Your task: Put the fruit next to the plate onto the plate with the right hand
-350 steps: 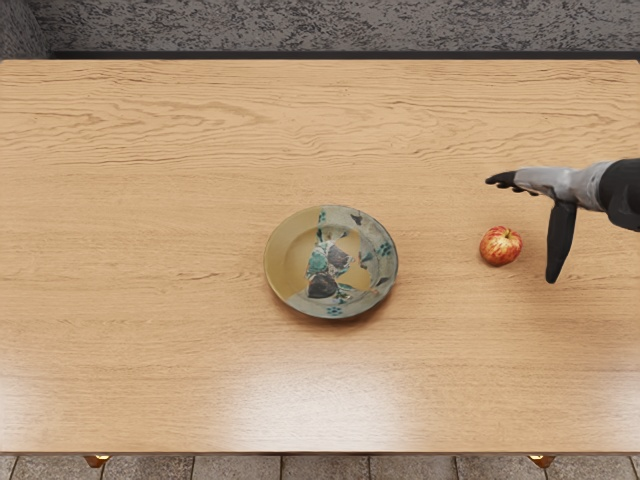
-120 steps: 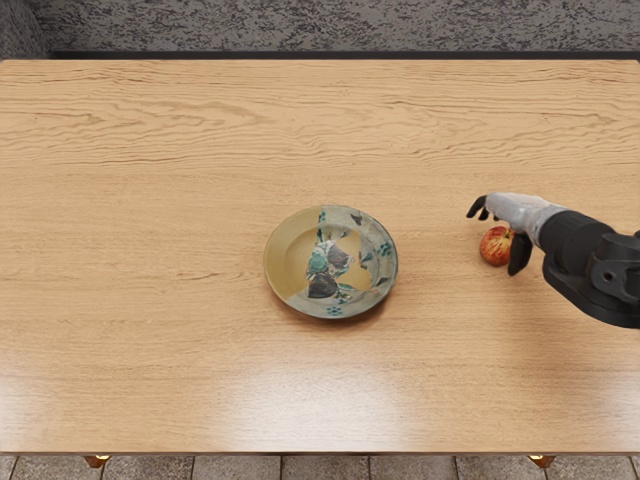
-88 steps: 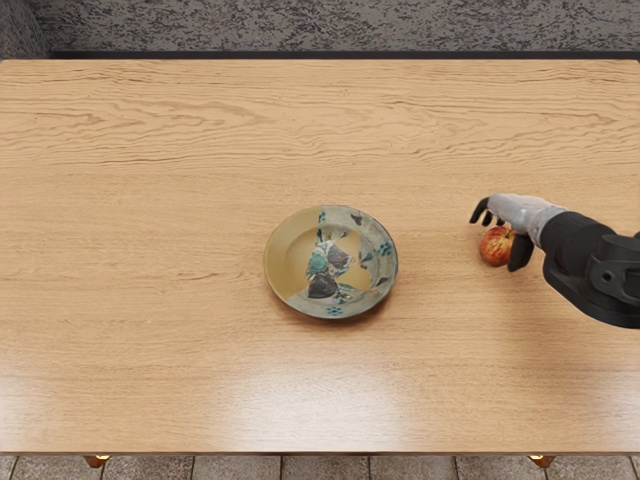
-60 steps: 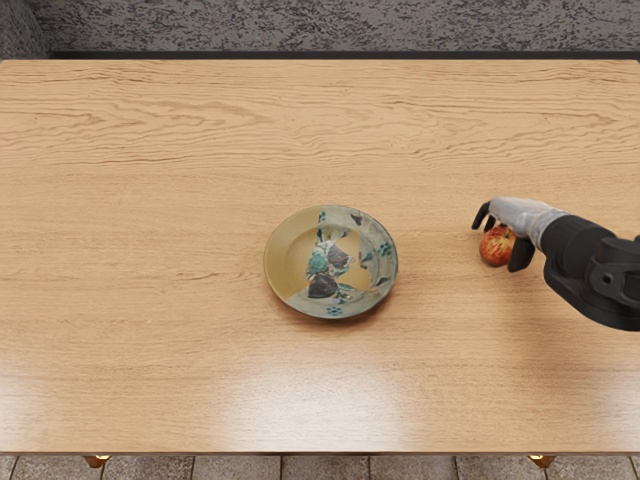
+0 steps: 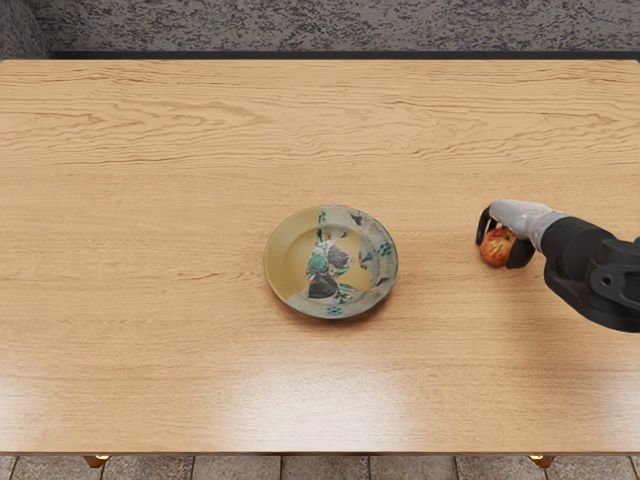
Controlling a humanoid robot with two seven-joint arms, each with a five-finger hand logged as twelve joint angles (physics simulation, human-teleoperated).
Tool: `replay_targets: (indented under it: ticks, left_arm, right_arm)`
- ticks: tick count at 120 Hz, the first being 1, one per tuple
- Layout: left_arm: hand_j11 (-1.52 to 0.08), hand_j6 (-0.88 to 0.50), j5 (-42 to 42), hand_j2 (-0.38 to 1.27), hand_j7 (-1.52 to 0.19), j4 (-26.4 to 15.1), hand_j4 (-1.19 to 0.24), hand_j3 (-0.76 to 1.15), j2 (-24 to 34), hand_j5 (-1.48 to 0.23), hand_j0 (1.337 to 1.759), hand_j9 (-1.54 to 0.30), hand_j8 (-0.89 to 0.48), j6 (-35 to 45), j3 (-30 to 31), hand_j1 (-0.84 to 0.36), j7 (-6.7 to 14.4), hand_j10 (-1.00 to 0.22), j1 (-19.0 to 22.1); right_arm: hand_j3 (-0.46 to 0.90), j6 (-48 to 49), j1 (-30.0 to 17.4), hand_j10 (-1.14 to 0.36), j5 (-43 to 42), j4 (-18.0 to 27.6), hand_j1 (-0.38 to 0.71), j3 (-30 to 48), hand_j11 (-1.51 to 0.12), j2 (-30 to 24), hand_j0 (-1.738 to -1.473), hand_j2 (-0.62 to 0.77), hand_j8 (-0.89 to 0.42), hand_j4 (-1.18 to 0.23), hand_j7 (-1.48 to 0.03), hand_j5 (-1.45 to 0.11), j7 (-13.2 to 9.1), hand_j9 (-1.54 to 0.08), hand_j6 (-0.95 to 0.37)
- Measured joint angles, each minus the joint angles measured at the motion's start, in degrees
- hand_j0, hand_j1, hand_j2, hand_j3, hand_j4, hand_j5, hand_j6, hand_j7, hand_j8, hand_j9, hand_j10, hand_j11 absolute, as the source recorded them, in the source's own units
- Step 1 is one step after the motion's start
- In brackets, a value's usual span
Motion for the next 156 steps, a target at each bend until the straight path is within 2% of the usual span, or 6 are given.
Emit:
replay_targets:
  ticks: [20,50,64,90,120,156]
  left_arm:
    - [0.00,0.00,0.0,0.00,0.00,0.0,0.00,0.00,0.0,0.00,1.658,0.00,0.00,0.0,0.0,0.35,0.0,0.00,0.0]
    - [0.00,0.00,0.0,0.00,0.00,0.0,0.00,0.00,0.0,0.00,1.658,0.00,0.00,0.0,0.0,0.35,0.0,0.00,0.0]
    - [0.00,0.00,0.0,0.00,0.00,0.0,0.00,0.00,0.0,0.00,1.658,0.00,0.00,0.0,0.0,0.35,0.0,0.00,0.0]
    - [0.00,0.00,0.0,0.00,0.00,0.0,0.00,0.00,0.0,0.00,1.658,0.00,0.00,0.0,0.0,0.35,0.0,0.00,0.0]
    - [0.00,0.00,0.0,0.00,0.00,0.0,0.00,0.00,0.0,0.00,1.658,0.00,0.00,0.0,0.0,0.35,0.0,0.00,0.0]
    - [0.00,0.00,0.0,0.00,0.00,0.0,0.00,0.00,0.0,0.00,1.658,0.00,0.00,0.0,0.0,0.35,0.0,0.00,0.0]
  right_arm:
    - [0.00,-0.1,0.2,-0.64,0.2,0.0,0.24,1.2,-0.89,0.2,-1.650,0.17,-0.38,-0.64,-0.86,-0.90,0.1,-0.89,-0.44]
    - [0.00,0.1,0.6,-0.65,0.4,-1.8,0.24,4.8,-0.91,3.4,-1.654,0.20,-0.38,-0.64,-0.88,-0.93,0.1,-0.91,-0.43]
    - [0.00,0.6,2.4,-0.65,0.6,-2.0,0.25,6.4,-0.93,4.1,-1.656,0.22,-0.37,-0.64,-0.88,-0.94,0.1,-0.92,-0.42]
    - [0.00,6.6,4.5,-0.65,0.9,0.2,0.26,11.8,-0.93,3.9,-1.657,0.21,-0.36,-0.64,-0.89,-0.95,0.1,-0.93,-0.41]
    - [0.00,11.9,4.7,-0.64,1.1,3.9,0.30,16.0,-0.95,5.0,-1.658,0.35,-0.36,-0.62,-0.88,-0.97,0.1,-0.94,-0.41]
    - [0.00,15.2,4.7,-0.63,1.3,4.6,0.38,18.6,-0.93,12.0,-1.658,0.52,-0.34,-0.61,-0.87,-0.97,0.1,-0.93,-0.40]
